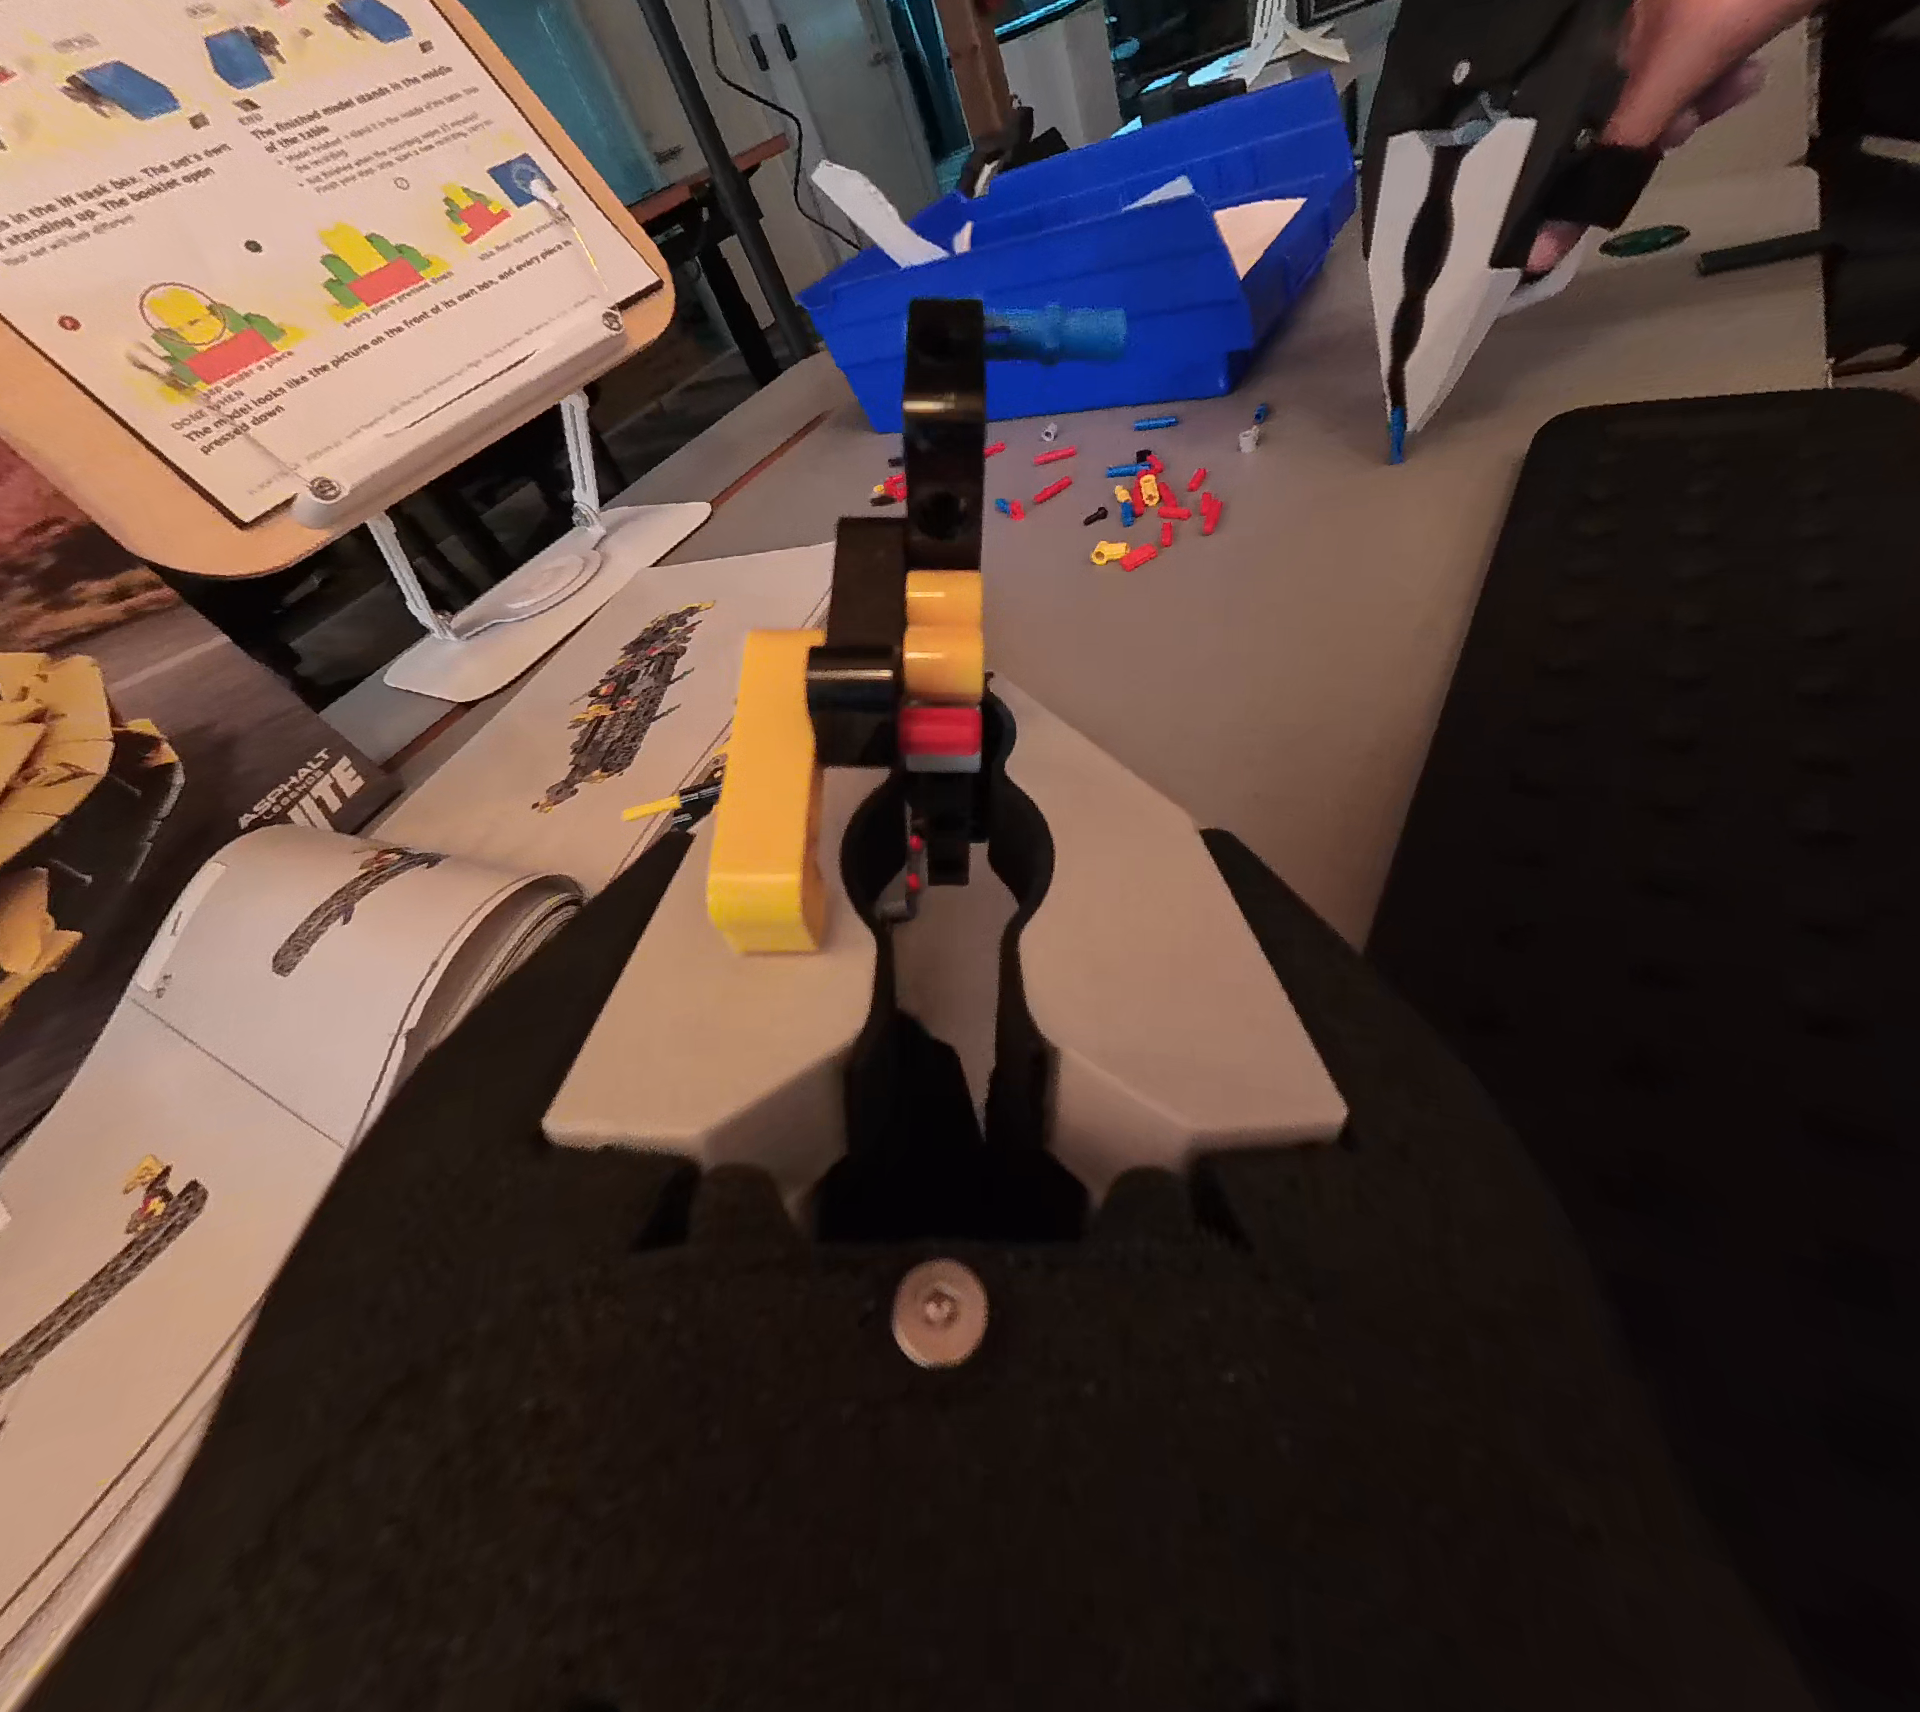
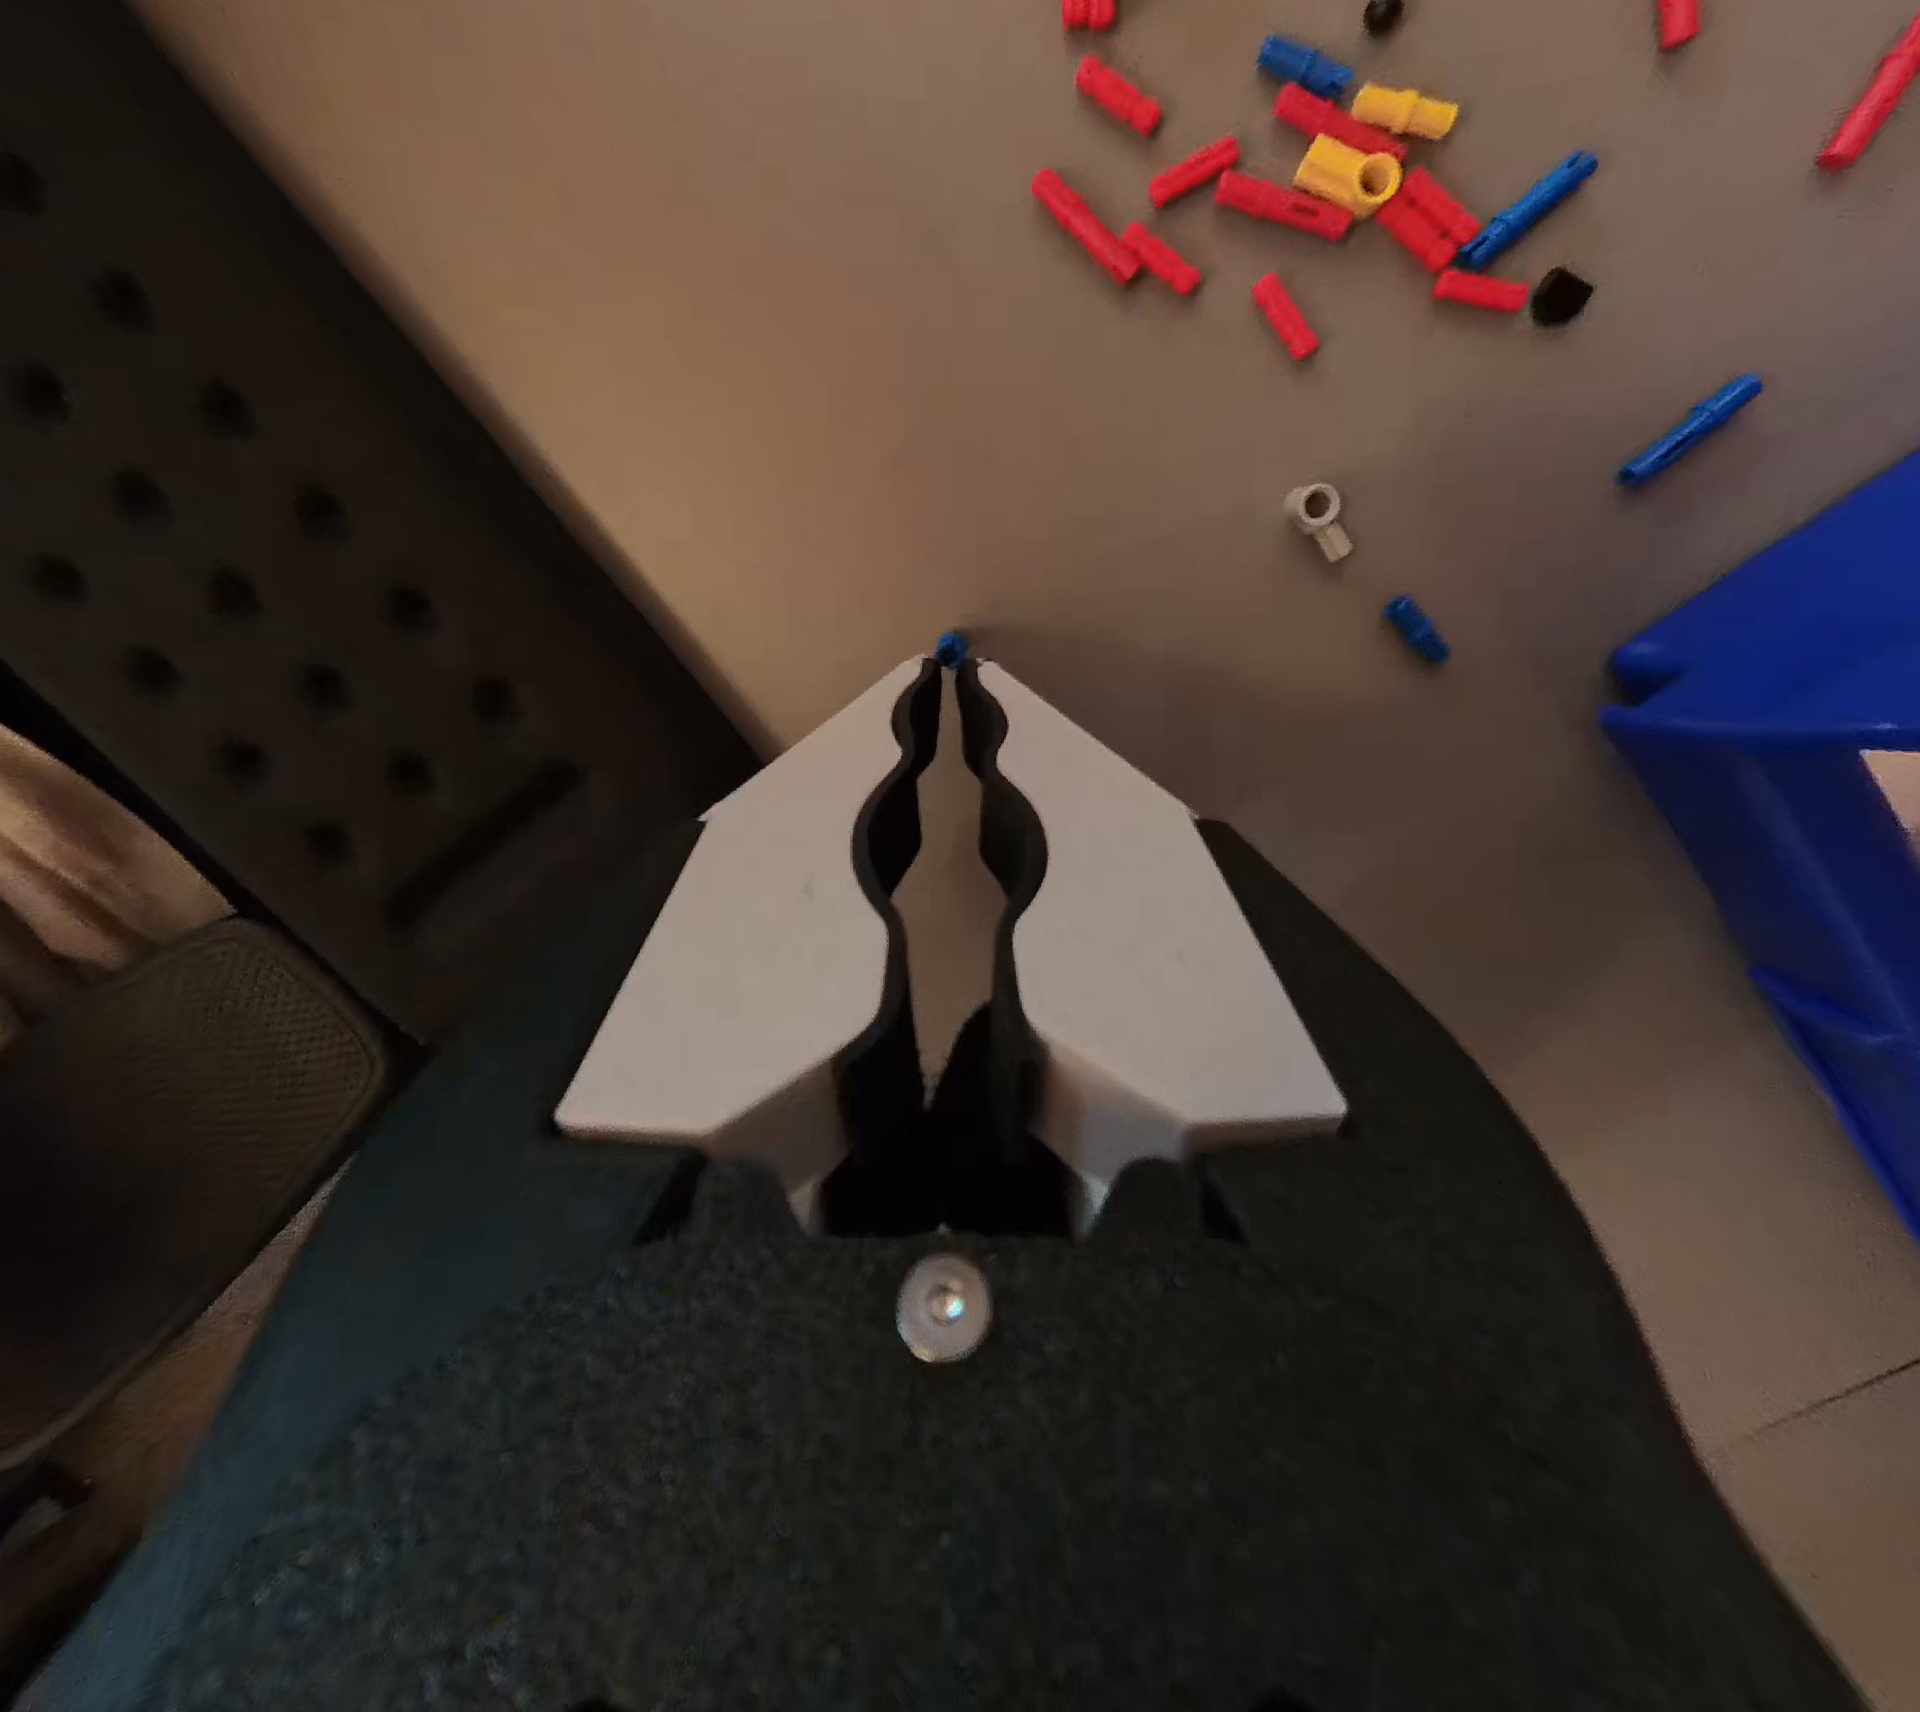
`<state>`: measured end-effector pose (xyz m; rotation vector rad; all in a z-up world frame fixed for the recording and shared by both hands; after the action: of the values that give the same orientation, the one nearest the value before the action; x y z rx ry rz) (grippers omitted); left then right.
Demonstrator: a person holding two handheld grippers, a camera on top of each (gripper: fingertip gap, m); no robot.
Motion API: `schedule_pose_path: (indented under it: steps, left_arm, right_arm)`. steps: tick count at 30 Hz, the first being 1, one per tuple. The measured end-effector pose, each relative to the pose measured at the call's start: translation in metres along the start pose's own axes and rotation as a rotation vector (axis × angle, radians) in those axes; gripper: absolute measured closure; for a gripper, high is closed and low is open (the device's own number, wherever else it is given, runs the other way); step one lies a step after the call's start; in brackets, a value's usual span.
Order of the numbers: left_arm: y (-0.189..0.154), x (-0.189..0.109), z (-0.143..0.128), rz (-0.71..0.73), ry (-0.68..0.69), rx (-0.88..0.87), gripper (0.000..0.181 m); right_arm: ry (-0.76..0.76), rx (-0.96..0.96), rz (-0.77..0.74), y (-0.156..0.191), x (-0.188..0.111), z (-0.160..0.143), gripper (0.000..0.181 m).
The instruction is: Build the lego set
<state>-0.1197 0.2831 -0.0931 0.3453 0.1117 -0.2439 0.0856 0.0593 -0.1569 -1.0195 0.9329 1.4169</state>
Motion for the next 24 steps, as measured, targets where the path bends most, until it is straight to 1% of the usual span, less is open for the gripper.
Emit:
schedule_pose_path:
  steps: [7,12,15,19,24]
  left_arm:
    - [0.0003,0.0000,-0.0004,-0.001,-0.002,-0.005,0.172]
    - [-0.0002,0.0005,-0.0012,-0.005,0.001,-0.004,0.172]
    - [-0.0003,0.0006,-0.0013,-0.007,0.001,-0.006,0.172]
    - [-0.0010,0.0010,-0.0016,-0.009,0.001,-0.001,0.172]
    - [-0.0018,0.0013,-0.0020,-0.013,0.004,0.000,0.173]
  right_arm:
    - [0.027,-0.023,-0.031,0.0014,0.0001,0.0010,0.178]
    - [0.043,-0.023,-0.040,0.0003,0.0021,-0.0013,0.172]
    - [0.047,-0.025,-0.035,0.0014,0.0031,-0.0017,0.171]
    - [0.054,-0.035,-0.036,0.0016,0.0040,-0.0025,0.165]
    - [0.033,-0.020,-0.017,-0.0010,0.0030,0.0022,0.166]
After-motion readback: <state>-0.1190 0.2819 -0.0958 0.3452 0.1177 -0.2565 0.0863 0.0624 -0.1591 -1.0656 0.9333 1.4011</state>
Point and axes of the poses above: each gripper's, where its closed fingertips meet, x out along the fingers, z out of its top, y = z × x across the jaws, the point moved 4 cm from there along -x, back along the fingers, and after that the axes turned 2 degrees about -z, right-handed, at the moved point
